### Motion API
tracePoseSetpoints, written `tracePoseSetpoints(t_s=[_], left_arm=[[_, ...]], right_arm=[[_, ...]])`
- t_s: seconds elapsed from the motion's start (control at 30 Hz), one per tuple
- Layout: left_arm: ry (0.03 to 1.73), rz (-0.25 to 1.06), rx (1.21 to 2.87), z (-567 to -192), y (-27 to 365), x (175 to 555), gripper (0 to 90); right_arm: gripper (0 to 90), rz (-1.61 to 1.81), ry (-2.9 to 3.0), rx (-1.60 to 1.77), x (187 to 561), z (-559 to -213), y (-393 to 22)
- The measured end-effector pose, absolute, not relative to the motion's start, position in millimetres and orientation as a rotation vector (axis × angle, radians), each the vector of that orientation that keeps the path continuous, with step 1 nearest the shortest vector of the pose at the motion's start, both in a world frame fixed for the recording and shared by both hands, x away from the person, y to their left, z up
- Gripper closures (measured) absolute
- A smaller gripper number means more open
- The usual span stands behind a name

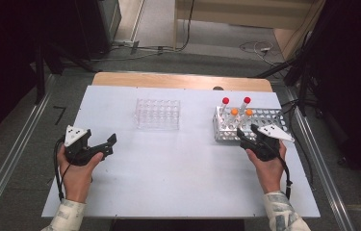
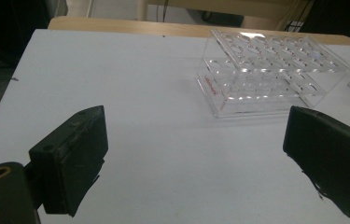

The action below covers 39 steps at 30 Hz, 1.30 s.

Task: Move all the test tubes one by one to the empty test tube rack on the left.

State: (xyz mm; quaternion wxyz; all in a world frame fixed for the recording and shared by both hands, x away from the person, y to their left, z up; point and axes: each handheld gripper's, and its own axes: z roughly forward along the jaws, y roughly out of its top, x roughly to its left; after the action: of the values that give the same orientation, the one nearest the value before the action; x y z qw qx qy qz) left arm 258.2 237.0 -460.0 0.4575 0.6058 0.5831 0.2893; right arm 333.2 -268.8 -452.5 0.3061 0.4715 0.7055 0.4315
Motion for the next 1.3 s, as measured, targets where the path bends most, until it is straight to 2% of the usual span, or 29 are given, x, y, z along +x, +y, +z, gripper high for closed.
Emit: tracePoseSetpoints(t_s=[0.27, 0.33, 0.6, 0.8, 1.1, 1.3], left_arm=[[1.439, 0.717, 1.491, -459.7, 238.4, 257.9, 6.9], [1.44, 0.716, 1.488, -460.1, 238.8, 258.0, 6.9], [1.439, 0.712, 1.488, -459.5, 238.7, 257.7, 6.9], [1.439, 0.711, 1.487, -459.7, 238.7, 257.8, 6.9], [1.436, 0.707, 1.482, -458.9, 238.2, 257.0, 6.9], [1.434, 0.712, 1.486, -459.1, 236.9, 257.1, 6.9]], right_arm=[[50.2, 1.136, 1.862, 1.238, 343.7, -458.4, -259.1], [56.2, 1.135, 1.845, 1.243, 344.4, -458.4, -259.4], [60.4, 1.139, 1.855, 1.232, 346.3, -460.0, -256.8], [69.9, 1.137, 1.849, 1.234, 348.3, -461.4, -255.8], [72.9, 1.144, 1.849, 1.226, 348.5, -460.7, -256.0], [73.0, 1.185, 1.821, 1.2, 344.3, -445.8, -257.5]])
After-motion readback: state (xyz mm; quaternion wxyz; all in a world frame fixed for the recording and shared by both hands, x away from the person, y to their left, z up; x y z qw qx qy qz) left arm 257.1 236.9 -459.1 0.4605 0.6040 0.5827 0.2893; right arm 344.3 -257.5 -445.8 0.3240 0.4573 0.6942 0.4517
